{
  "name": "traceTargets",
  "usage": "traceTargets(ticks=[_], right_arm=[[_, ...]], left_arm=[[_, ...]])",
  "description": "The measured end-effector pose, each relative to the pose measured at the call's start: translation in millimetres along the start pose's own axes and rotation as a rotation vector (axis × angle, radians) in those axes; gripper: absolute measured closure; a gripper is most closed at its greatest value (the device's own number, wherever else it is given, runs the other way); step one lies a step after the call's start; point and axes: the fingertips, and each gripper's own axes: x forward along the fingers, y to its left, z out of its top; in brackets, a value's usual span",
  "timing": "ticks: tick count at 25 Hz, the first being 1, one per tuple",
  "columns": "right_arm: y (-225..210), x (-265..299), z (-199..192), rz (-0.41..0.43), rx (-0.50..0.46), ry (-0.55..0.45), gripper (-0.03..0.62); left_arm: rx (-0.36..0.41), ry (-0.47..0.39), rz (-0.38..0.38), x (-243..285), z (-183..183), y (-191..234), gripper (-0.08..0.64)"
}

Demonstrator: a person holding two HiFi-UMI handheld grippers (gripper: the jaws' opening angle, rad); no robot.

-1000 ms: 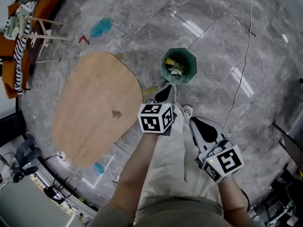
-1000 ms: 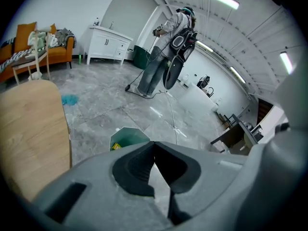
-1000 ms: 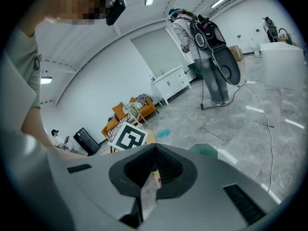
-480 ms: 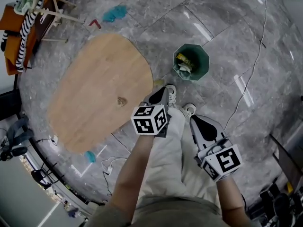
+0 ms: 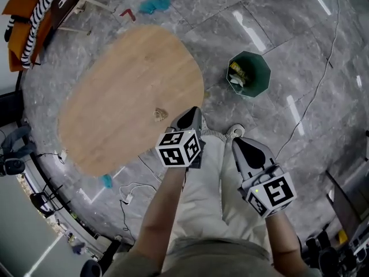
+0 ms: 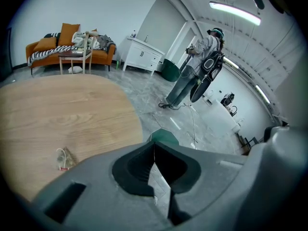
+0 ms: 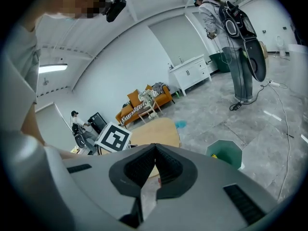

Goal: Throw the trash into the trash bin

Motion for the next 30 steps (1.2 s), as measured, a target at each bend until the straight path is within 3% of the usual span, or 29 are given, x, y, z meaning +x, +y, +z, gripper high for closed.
traceTargets(ticks=[23,30], right_arm=[[81.6,71.2,-11.3,0.125,-0.103,0.144,0.584],[93.0,86.1,-19.9,0.148,-0.112,0.186,0.584]], left_arm=[[-0.149,-0.058,0.144,-54.8,-8.8,125.8,0.544],[-0.161,-0.044,0.175,-53.0,-15.9,149.3,0.403]])
